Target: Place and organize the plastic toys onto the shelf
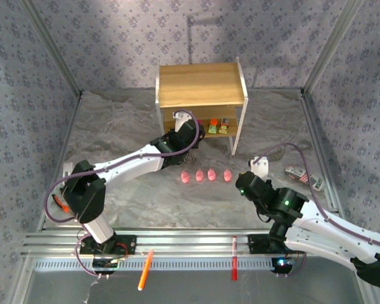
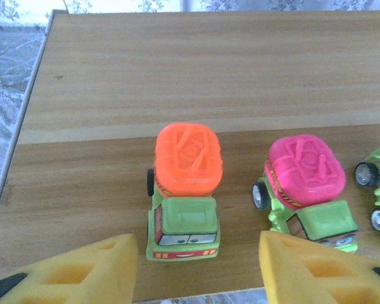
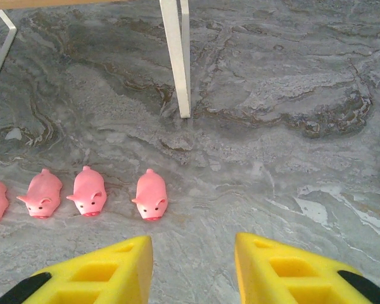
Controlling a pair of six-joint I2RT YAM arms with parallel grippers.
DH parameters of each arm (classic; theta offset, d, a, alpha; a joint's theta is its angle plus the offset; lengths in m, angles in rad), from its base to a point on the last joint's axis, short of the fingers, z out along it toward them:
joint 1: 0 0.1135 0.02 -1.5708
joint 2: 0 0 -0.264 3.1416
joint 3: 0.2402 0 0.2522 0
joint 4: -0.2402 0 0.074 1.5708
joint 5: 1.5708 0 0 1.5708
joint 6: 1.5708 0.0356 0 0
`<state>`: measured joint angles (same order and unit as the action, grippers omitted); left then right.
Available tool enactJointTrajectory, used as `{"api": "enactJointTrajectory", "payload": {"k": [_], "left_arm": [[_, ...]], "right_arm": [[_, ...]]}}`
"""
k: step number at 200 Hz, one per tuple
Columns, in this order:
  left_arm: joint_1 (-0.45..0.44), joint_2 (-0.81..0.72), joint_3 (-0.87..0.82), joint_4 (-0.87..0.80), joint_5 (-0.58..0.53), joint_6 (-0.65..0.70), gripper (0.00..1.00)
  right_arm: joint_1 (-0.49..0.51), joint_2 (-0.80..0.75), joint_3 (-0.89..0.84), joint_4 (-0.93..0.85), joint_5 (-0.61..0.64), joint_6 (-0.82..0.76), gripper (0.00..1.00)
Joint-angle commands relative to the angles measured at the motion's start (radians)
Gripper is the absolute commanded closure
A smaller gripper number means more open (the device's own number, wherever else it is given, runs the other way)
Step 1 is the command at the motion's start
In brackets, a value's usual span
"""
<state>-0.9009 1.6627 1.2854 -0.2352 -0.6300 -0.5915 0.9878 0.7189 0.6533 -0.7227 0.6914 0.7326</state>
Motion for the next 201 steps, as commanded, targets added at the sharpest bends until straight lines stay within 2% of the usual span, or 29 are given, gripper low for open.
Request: {"api": "enactJointTrajectory", "payload": {"k": [1,43,109,201], "left_arm": [[-0.015,-0.056,-0.017,-0.015,-0.047,0.009,0.46],[-0.041,-0.122,-0.069,-0.028,-0.079,0.006,0.45],[-0.112,-0.248,-0.179,-0.056,-0.099,-0.001,0.45],[-0.242,-0.386,-0.383,-0.043,-0.125,-0.003,0.43]], "right_arm": [[0.006,-0.002,0.025,-0.004,0.004,-0.006,0.60],[0.006,0.015,0.029,0.009,-0.028,-0.022,0.56],[-0.009,0.092,0.016,0.075,-0.092,-0.012,0.55],[-0.135,0.223,-0.030,0.209,-0.235,-0.025,0.57]]}}
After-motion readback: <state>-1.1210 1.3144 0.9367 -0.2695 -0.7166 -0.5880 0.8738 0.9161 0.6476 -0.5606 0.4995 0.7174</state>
